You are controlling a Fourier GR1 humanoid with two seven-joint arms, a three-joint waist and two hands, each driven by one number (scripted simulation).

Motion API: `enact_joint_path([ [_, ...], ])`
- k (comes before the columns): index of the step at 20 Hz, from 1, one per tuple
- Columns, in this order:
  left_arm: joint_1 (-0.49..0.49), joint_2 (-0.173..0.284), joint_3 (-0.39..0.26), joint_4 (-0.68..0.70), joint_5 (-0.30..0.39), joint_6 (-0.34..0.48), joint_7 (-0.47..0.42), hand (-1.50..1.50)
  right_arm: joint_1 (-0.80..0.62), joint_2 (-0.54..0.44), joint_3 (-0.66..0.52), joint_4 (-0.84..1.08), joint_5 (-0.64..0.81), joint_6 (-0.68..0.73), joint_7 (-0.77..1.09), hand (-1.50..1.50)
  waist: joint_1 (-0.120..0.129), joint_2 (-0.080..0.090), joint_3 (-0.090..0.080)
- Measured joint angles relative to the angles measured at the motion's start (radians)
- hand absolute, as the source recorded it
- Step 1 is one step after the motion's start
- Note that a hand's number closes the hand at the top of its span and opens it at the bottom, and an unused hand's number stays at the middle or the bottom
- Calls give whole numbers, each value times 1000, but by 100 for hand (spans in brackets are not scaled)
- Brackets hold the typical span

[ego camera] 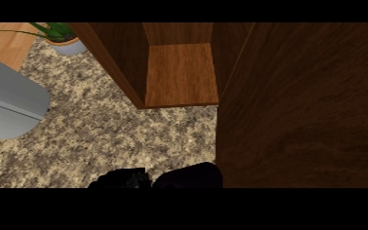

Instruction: Pick up the wine, place it into the cabinet and close the cabinet

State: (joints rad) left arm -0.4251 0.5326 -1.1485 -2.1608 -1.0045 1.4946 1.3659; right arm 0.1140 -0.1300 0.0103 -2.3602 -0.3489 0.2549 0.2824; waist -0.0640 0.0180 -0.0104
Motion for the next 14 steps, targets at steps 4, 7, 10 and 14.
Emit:
enact_joint_path([
  [4,-72,-22,21,32,53,-1,7,150,-4,-3,-6,3,-2,2,0,-150,-5,3,1],
  [7,-108,-54,37,68,88,-1,8,150,-3,-8,-20,3,-4,9,-8,-150,-12,5,2],
  [10,-148,-66,54,110,123,-1,8,150,-12,-14,-34,3,-8,7,-2,-150,-14,6,2],
  [14,-198,-95,65,197,164,0,1,150,-10,-22,-57,9,-20,20,-12,-150,-16,8,3],
])
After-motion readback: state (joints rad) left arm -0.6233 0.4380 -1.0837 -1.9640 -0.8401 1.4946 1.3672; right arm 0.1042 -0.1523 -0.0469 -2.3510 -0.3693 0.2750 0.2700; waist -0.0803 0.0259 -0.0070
